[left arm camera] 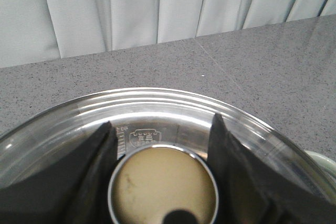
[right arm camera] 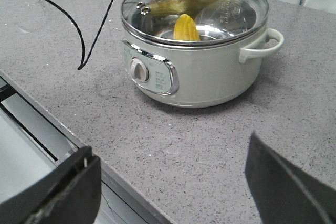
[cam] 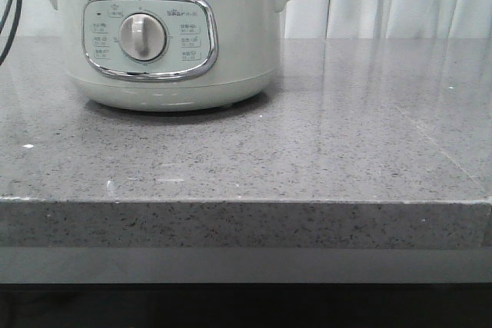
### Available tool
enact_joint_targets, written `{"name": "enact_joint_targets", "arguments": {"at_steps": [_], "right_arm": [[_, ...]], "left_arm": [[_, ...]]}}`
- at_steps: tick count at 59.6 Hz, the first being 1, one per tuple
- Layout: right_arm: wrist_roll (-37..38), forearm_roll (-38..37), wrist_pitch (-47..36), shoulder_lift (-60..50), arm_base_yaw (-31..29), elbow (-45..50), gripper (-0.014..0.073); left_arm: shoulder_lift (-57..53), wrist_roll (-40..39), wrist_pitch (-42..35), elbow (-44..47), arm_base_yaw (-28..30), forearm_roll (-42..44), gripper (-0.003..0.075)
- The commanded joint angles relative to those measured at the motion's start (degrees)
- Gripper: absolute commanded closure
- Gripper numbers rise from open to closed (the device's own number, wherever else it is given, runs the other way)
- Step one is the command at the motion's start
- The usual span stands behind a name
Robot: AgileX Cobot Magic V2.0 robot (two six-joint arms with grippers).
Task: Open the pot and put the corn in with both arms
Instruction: 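Lower the glass lid back onto the pot with the left gripper, then release the lid knob and raise the left gripper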
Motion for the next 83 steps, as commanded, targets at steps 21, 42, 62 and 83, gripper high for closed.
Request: {"name": "enact_joint_targets", "arguments": {"at_steps": [21,42,62,83], "right_arm": [[-0.27,0.09,-4.6,-0.05,-0.14,-1.61,0.0012],[-0.27,0.09,-4.6,-0.05,-0.14,-1.61,0.0012],[-0.27,0.09,-4.6,-0.05,-0.14,-1.61,0.0012],[-0.27,0.09,-4.6,-0.05,-0.14,-1.61,0.0012]], "left_arm": [[-2.67,-0.11,-4.27,-2.57,-0.09,0.16,0.0325],[-5.88,-0.11,-3.41,-2.57,-0.09,0.29,0.0262],[-19.54,-0.11,12.82,-2.57,-0.09,3.67,0.0262],[-35.19,0.11,19.88,6.78,-0.09,5.11,0.0262]]}}
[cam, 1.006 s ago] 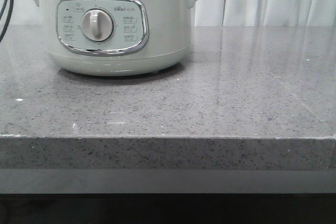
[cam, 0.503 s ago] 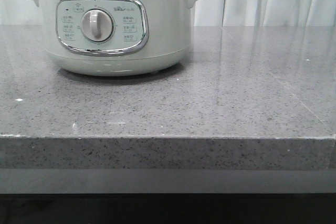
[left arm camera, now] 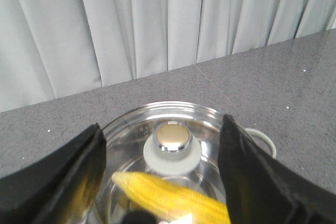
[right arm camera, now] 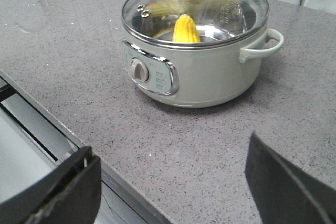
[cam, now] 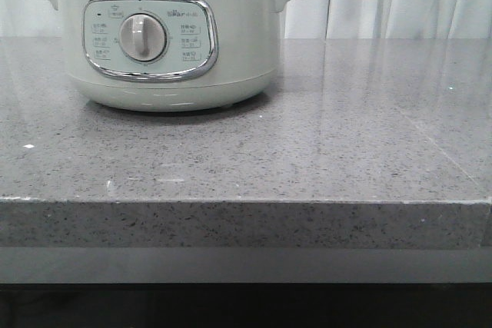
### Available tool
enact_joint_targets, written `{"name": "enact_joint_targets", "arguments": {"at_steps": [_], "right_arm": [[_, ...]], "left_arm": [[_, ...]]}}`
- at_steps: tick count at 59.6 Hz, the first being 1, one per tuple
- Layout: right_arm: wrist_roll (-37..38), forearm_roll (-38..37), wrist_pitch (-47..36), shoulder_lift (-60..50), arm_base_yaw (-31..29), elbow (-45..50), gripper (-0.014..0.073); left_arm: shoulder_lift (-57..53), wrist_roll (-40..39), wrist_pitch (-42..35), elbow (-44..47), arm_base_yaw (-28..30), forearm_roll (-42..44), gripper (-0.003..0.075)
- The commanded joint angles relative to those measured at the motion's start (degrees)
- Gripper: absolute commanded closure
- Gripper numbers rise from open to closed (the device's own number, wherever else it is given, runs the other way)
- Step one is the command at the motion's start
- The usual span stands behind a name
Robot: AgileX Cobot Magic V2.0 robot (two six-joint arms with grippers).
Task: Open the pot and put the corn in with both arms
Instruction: 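Release the lid knob and raise the left gripper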
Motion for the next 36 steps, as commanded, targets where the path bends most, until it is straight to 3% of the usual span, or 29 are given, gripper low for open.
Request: {"name": "enact_joint_targets", "arguments": {"at_steps": [1,19,36], "right_arm": [[-0.27,0.09,-4.6,-0.05,-0.14,-1.61,0.0012],[-0.27,0.09,-4.6,-0.05,-0.14,-1.61,0.0012],[-0.27,0.09,-4.4,-0.05,-0.14,-1.61,0.0012]], "left_arm": [[-5.35,0.11,-3.29,3.02,-0.09,0.04,0.0262],[-21.35,0.11,-7.13,23.52,-0.09,-0.39,0.0262],[-33.66,0.11,-7.13,36.07,-0.09,-2.57,0.0262]]}}
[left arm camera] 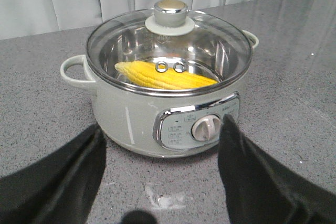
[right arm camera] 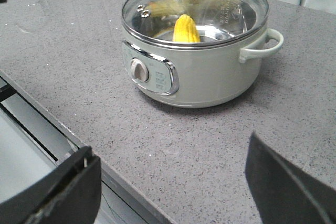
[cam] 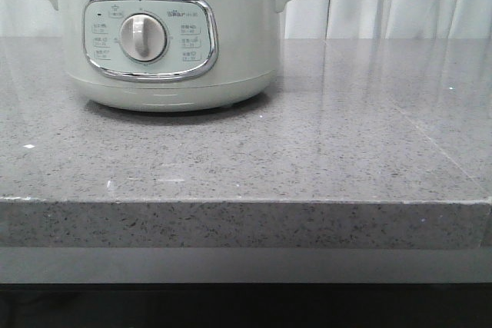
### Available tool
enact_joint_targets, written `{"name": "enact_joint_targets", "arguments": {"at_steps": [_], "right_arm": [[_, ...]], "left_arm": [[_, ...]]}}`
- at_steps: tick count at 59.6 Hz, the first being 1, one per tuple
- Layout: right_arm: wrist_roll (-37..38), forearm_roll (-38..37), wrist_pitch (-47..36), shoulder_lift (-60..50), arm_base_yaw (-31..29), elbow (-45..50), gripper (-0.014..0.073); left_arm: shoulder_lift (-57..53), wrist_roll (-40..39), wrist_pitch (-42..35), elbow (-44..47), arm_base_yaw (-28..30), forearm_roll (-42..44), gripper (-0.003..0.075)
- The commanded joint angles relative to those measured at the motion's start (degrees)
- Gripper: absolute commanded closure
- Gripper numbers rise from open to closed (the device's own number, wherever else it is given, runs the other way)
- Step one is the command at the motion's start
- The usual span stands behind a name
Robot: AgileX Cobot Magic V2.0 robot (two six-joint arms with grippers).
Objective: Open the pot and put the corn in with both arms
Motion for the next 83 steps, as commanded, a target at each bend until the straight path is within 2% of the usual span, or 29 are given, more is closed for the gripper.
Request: {"name": "enact_joint_targets", "arguments": {"at_steps": [1,16,23,27,38,46,51,83], "right_arm": [[-0.27,0.09,-4.35,-0.05,-0.14,-1.61,0.0012],[-0.27,0.09,-4.17,-0.05,-0.14,-1.61,0.0012],[-0.27,0.09,-4.12,-0.05,-0.14,-1.61,0.003],[-0.27,0.09,-4.03,-0.05,-0.14,-1.61,0.0102],[-0.27,0.09,-2.61,-0.05,-0.14,-1.61,0.042],[-0.27,0.09,-2.39,-0.05,-0.14,-1.61,0.0596],[-0.27,0.09,-2.44,-0.05,-0.14,-1.61,0.0666],[-0.27,0.09,-2.54,-0.05,-0.14,-1.61,0.0661]], "left_arm": [[-2.79,0.0,-5.11,1.07,-0.09,-0.63,0.0262],[-6.33,0.0,-4.99,4.55,-0.09,-0.63,0.0264],[-6.23,0.0,-5.1,4.55,-0.09,-0.63,0.0339],[-6.23,0.0,-5.1,4.55,-0.09,-0.63,0.0407],[-6.13,0.0,-5.1,4.55,-0.09,-0.63,0.0618],[-6.13,0.0,-5.1,4.55,-0.09,-0.63,0.0741],[-6.13,0.0,-5.1,4.55,-0.09,-0.72,0.0741],[-6.13,0.0,-5.1,4.55,-0.09,-0.72,0.0741]]}}
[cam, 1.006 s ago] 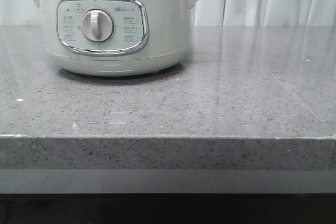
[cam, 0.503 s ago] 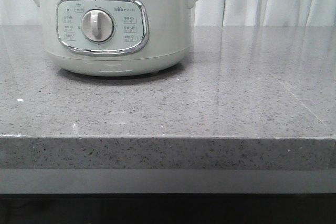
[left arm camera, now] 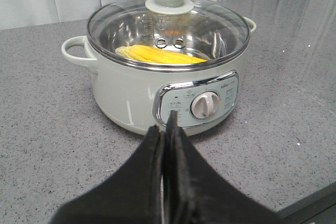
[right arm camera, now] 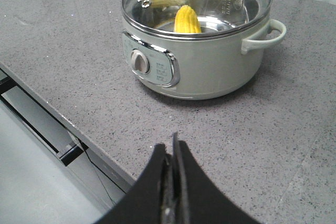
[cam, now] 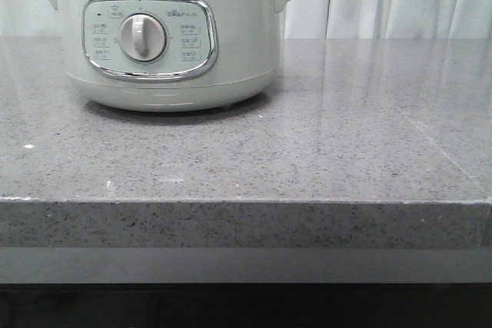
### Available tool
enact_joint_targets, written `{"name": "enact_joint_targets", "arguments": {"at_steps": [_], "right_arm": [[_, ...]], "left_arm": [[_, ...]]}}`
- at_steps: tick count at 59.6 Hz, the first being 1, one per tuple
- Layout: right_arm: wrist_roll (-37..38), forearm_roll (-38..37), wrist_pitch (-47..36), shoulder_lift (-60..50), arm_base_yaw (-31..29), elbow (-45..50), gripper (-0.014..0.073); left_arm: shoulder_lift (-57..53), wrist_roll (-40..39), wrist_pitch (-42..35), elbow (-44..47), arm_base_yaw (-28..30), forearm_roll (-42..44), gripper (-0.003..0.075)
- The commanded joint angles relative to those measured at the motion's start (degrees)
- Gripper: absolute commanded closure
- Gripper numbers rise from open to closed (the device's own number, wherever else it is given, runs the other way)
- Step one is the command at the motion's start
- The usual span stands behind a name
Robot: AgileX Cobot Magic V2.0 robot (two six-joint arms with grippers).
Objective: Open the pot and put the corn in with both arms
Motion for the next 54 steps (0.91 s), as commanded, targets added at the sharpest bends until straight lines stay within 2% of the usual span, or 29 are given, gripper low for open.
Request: {"name": "enact_joint_targets", "arguments": {"at_steps": [1,12,19,27,39,46,54], "right_arm": [[-0.18,0.09,-3.93,-0.05,-0.14,-1.61,0.0661],[-0.18,0.09,-3.84,-0.05,-0.14,-1.61,0.0661],[-0.18,0.09,-3.92,-0.05,-0.14,-1.61,0.0661],[-0.18,0.09,-3.92,-0.05,-0.14,-1.61,0.0661],[-0.18,0.09,-3.92,-0.05,-0.14,-1.61,0.0661],[-0.18,0.09,-3.92,-0.05,-0.14,-1.61,0.0661],[-0.18,0.09,-3.92,-0.05,-0.14,-1.61,0.0661]], "left_arm": [[0.25,0.0,-4.79,-1.44,-0.09,-0.51,0.0741],[-2.1,0.0,-8.68,1.8,0.23,2.76,0.0741],[-6.25,-0.33,-13.33,7.6,4.55,2.75,0.0741],[-13.78,-0.6,-20.65,18.03,11.98,-1.18,0.0741],[-24.0,-0.6,-22.85,29.26,20.5,-4.99,0.0741],[-27.92,-0.6,-23.65,33.49,23.21,-5.65,0.0741],[-30.67,-0.6,-26.46,36.78,23.46,-5.75,0.0741]]}}
